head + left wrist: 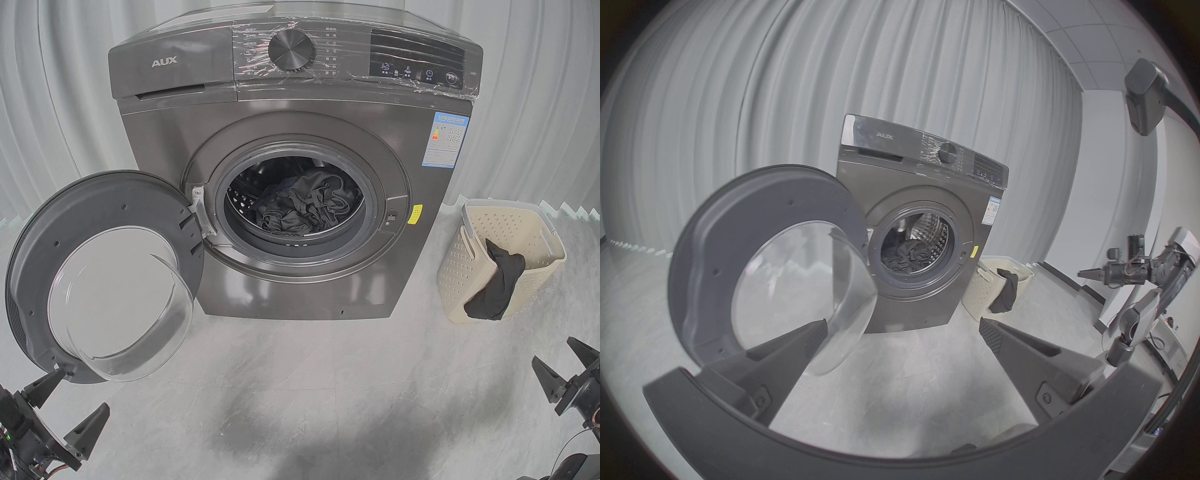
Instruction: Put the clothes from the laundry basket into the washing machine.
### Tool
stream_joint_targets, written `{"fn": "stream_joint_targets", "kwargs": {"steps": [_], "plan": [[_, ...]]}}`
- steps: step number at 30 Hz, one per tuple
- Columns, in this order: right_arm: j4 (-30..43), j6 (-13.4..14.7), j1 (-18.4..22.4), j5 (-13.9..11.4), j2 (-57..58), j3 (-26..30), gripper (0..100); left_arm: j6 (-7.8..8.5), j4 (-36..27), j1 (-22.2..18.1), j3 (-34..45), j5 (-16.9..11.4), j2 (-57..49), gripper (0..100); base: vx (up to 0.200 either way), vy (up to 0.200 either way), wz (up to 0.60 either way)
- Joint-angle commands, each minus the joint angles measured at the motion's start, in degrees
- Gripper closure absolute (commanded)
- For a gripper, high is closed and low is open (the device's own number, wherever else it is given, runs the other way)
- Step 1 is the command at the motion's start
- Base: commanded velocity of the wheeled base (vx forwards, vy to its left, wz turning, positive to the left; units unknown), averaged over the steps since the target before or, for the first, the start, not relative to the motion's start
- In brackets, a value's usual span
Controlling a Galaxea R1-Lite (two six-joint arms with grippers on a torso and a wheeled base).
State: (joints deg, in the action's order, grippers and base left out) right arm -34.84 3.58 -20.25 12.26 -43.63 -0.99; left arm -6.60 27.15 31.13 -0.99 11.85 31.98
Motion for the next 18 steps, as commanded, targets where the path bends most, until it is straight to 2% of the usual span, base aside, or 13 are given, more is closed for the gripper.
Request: {"fn": "stream_joint_targets", "kwargs": {"steps": [1,4,7,12,14,18], "plan": [[13.66,-0.51,6.71,-0.66,22.89,0.99,0,0.00,-10.89,-7.84,0.90,-2.27,-16.86,0,0.000,0.000,0.00],[18.23,-0.42,8.47,-1.19,27.46,0.99,0,0.09,-12.91,-9.95,0.90,-3.32,-18.88,0,0.000,0.000,0.00],[23.06,-0.42,11.02,-1.98,32.73,0.99,0,0.62,-15.55,-13.73,0.90,-3.59,-21.34,0,0.000,0.000,0.00],[27.55,-1.39,14.36,-6.11,37.83,0.99,0,1.85,-20.64,-18.13,0.99,-5.35,-26.44,0,0.000,0.000,0.00],[28.42,-1.74,15.15,-6.55,38.62,0.99,0,1.94,-22.31,-18.65,0.99,-5.87,-26.79,0,0.000,0.000,0.00],[31.06,-2.18,18.58,-8.13,40.03,0.99,0,1.94,-23.02,-19.18,0.99,-5.17,-26.70,0,0.000,0.000,0.00]]}}
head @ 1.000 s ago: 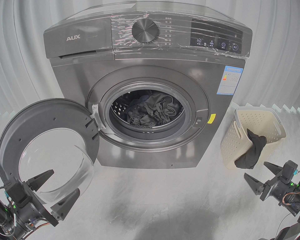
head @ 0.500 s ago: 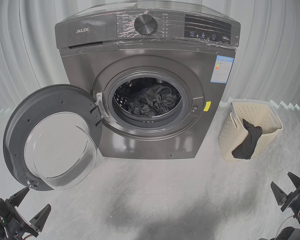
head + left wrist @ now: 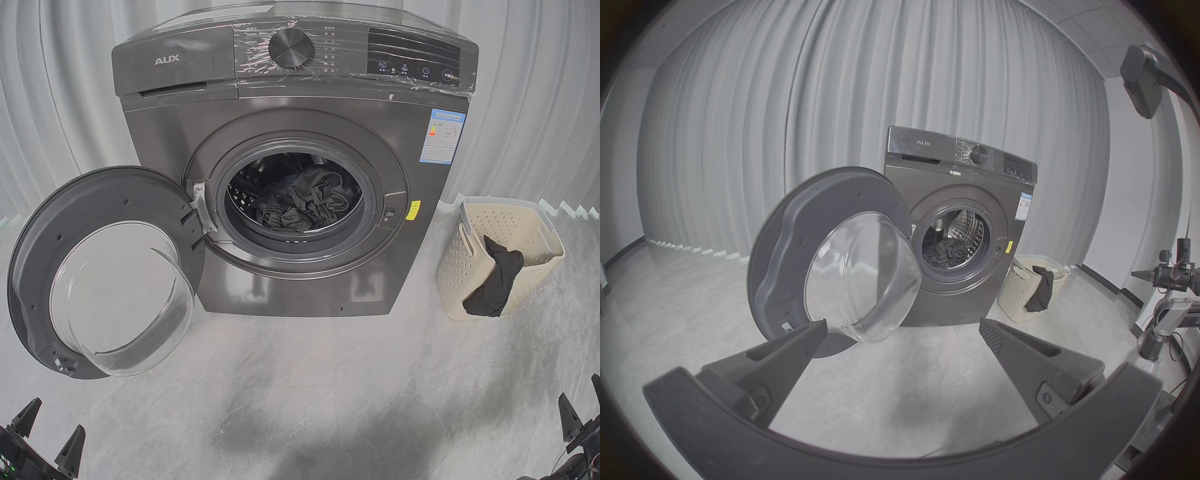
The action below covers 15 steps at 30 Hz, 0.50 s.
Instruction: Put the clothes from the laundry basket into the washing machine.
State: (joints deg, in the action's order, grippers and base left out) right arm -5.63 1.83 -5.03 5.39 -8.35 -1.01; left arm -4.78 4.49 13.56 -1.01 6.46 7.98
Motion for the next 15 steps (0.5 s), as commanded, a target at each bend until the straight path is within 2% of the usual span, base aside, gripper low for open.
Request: {"fn": "stream_joint_targets", "kwargs": {"steps": [1,2,4,5,6,7,8,9,10,11,12,14,15], "plan": [[2.73,-1.04,4.16,-2.58,6.24,1.01,0,0.21,-0.27,-2.22,1.01,0.39,-2.71,0,0.000,0.000,0.00],[3.61,-1.48,4.77,-4.60,8.26,0.57,0,0.30,-0.27,-3.54,1.01,0.48,-2.62,0,0.000,0.000,0.00],[3.17,-2.53,4.77,-6.18,8.35,0.66,0,1.26,-0.36,-7.67,1.01,0.39,-2.71,0,0.000,0.000,0.00],[3.26,-3.06,4.77,-5.65,8.35,0.57,0,1.35,-0.36,-9.69,1.01,0.31,-2.89,0,0.000,0.000,0.00],[3.26,-3.06,4.77,-5.65,8.35,0.57,0,1.35,-0.36,-9.69,1.01,0.31,-2.89,0,0.000,0.000,0.00],[3.79,-3.32,4.77,-4.60,8.35,0.48,0,1.53,-0.44,-12.68,1.01,-0.66,-4.56,0,0.000,0.000,0.00],[3.87,-3.41,4.68,-3.81,8.35,0.40,0,1.97,-1.41,-13.56,1.01,-1.80,-7.63,0,0.000,0.000,0.00],[3.70,-3.59,4.68,-3.10,8.35,0.48,0,2.76,-2.38,-13.64,1.01,-3.12,-7.98,0,0.000,0.000,0.00],[3.70,-3.59,4.68,-3.10,8.35,0.48,0,2.76,-2.38,-13.64,1.01,-3.12,-7.98,0,0.000,0.000,0.00],[3.17,-4.29,4.77,-0.55,8.35,0.75,0,2.41,-3.17,-13.73,1.01,-4.35,-7.90,0,0.000,0.000,0.00],[3.08,-4.64,4.68,-0.03,8.35,0.75,0,1.88,-3.08,-13.64,1.01,-3.91,-7.90,0,0.000,0.000,0.00],[3.17,-4.55,4.68,-0.38,8.35,0.75,0,1.61,-3.43,-13.56,0.84,-3.91,-7.98,0,0.000,0.000,0.00],[3.43,-4.20,4.68,-0.82,8.35,0.75,0,2.05,-3.61,-13.56,0.84,-4.26,-7.98,0,0.000,0.000,0.00]]}}
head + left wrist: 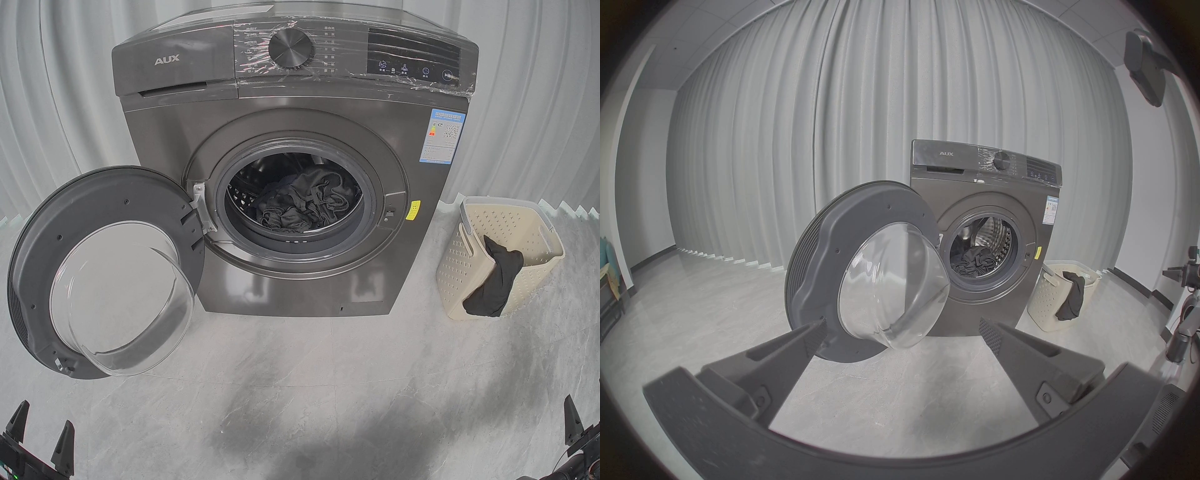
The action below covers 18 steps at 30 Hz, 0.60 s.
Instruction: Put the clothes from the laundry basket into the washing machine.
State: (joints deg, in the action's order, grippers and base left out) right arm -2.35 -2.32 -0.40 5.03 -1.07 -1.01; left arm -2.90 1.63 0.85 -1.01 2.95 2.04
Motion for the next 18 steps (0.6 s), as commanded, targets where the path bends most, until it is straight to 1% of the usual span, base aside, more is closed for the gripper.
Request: {"fn": "stream_joint_targets", "kwargs": {"steps": [1,2,4,5,7,8,9,10,11,14,15,18], "plan": [[0.68,0.12,-0.04,-0.99,1.07,0.57,0,0.62,-1.19,-0.77,0.84,-1.10,-2.04,0,0.000,0.000,0.00],[0.59,0.47,-0.04,-1.69,1.07,0.57,0,1.50,-1.37,-0.77,0.92,-1.90,-2.04,0,0.000,0.000,0.00],[0.59,0.65,-0.04,-2.22,1.07,0.57,0,3.78,-1.55,-0.94,0.92,-3.13,-2.04,0,0.000,0.000,0.00],[0.51,0.73,-0.04,-2.57,1.07,0.66,0,4.40,-1.55,-0.94,0.92,-3.48,-2.04,0,0.000,0.000,0.00],[0.07,0.91,-0.04,-3.36,1.07,0.84,0,3.96,-1.72,-0.85,0.92,-3.57,-2.04,0,0.000,0.000,0.00],[1.12,1.79,-0.04,-4.77,1.07,0.92,0,3.08,-1.72,-0.68,0.92,-3.74,-1.95,0,0.000,0.000,0.00],[2.44,1.70,0.14,-6.62,1.07,1.01,0,1.93,-1.72,-0.68,0.84,-3.74,-2.04,0,0.000,0.000,0.00],[3.14,1.26,0.23,-7.67,1.07,0.84,0,1.67,-1.63,-0.68,0.84,-3.74,-2.04,0,0.000,0.000,0.00],[2.97,0.91,0.23,-8.20,1.07,0.84,0,1.50,-1.63,-0.68,0.84,-3.65,-2.04,0,0.000,0.000,0.00],[3.06,1.09,0.14,-7.94,1.07,0.75,0,1.50,-1.63,-0.68,0.84,-3.65,-1.95,0,0.000,0.000,0.00],[2.97,1.26,-0.04,-7.94,1.07,0.84,0,1.67,-1.63,-0.77,0.92,-3.65,-1.95,0,0.000,-0.200,0.00],[2.79,1.70,-0.04,-7.94,1.07,0.92,0,1.50,-1.55,-0.77,0.92,-3.30,-2.04,0,0.000,-0.200,0.00]]}}
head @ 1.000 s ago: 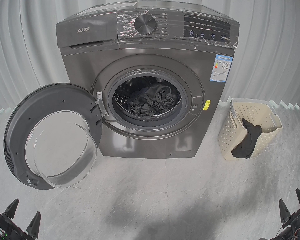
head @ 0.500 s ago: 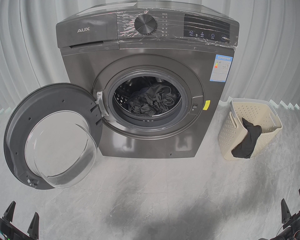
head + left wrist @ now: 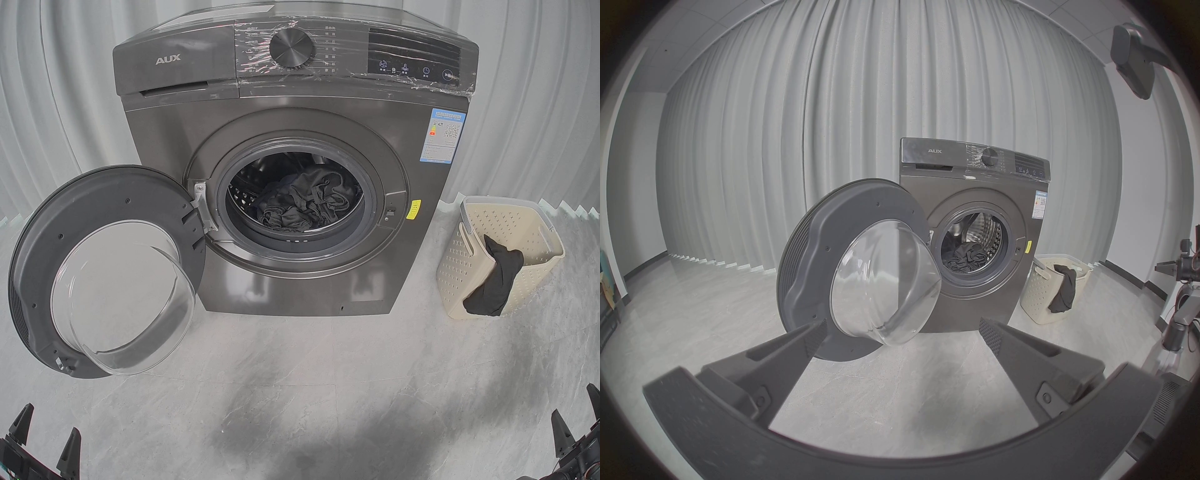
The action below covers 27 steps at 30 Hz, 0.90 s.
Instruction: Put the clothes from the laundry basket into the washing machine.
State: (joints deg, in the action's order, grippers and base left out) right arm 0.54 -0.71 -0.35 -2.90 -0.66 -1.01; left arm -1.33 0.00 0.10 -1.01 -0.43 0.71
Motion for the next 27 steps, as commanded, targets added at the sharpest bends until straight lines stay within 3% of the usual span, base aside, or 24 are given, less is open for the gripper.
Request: {"fn": "stream_joint_targets", "kwargs": {"steps": [1,10,27], "plan": [[-0.18,-0.08,-0.09,-0.09,0.66,0.92,0,-0.17,0.00,-0.01,0.92,-0.01,-0.71,0,0.000,-0.200,0.00],[-0.18,-0.26,-0.09,-0.09,0.66,0.92,0,-0.96,0.00,-0.01,0.92,0.25,-0.71,0,0.000,-0.200,0.00],[-0.18,-0.26,-0.09,-0.09,0.66,0.92,0,-0.87,0.00,-0.01,0.92,0.43,-0.71,0,0.000,-0.200,0.00]]}}
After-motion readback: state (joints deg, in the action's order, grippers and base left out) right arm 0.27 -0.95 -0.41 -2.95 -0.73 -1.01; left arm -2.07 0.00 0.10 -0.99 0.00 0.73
